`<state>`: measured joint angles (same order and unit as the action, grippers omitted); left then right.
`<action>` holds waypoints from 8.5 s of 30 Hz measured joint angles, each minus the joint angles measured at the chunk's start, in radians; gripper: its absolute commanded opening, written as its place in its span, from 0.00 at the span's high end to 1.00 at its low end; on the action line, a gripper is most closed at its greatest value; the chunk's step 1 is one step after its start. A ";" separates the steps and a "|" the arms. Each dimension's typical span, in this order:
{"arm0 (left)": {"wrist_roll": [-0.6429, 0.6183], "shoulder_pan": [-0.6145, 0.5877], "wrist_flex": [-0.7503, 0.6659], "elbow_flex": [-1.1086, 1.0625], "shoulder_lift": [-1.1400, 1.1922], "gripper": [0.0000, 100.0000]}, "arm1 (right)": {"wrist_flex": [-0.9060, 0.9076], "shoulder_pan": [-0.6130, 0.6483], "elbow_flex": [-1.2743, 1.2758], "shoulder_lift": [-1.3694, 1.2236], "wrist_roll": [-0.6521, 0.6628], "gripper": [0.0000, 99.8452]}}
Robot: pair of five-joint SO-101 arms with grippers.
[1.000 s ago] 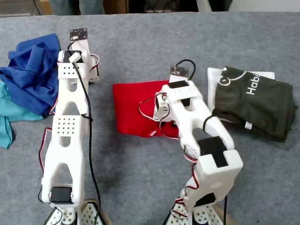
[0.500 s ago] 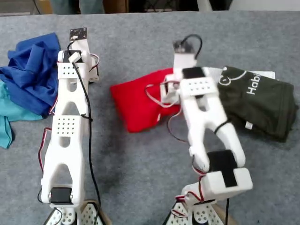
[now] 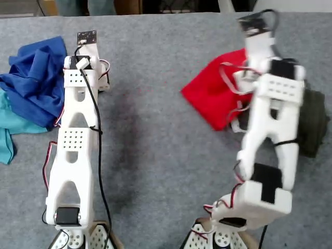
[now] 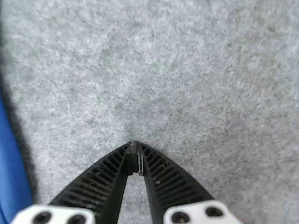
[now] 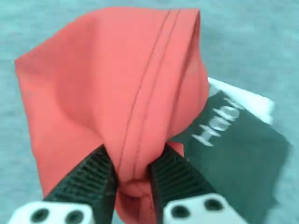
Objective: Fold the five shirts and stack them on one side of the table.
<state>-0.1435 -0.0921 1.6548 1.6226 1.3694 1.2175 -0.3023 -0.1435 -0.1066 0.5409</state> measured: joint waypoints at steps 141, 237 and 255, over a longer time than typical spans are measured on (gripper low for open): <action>0.574 -0.591 -0.545 -2.467 -2.114 0.77 | 0.480 -0.014 -0.130 0.342 -0.178 0.78; 0.304 -0.733 -0.638 -2.386 -1.544 0.73 | 0.173 0.907 -0.104 -0.186 -0.387 0.78; 0.222 -0.520 -0.598 -2.302 -1.606 0.97 | 0.440 0.872 -0.278 -0.232 -0.385 0.78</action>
<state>0.0790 -0.6122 1.0564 -0.6790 -0.2371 1.6579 0.5692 -0.4212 -0.3383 0.1557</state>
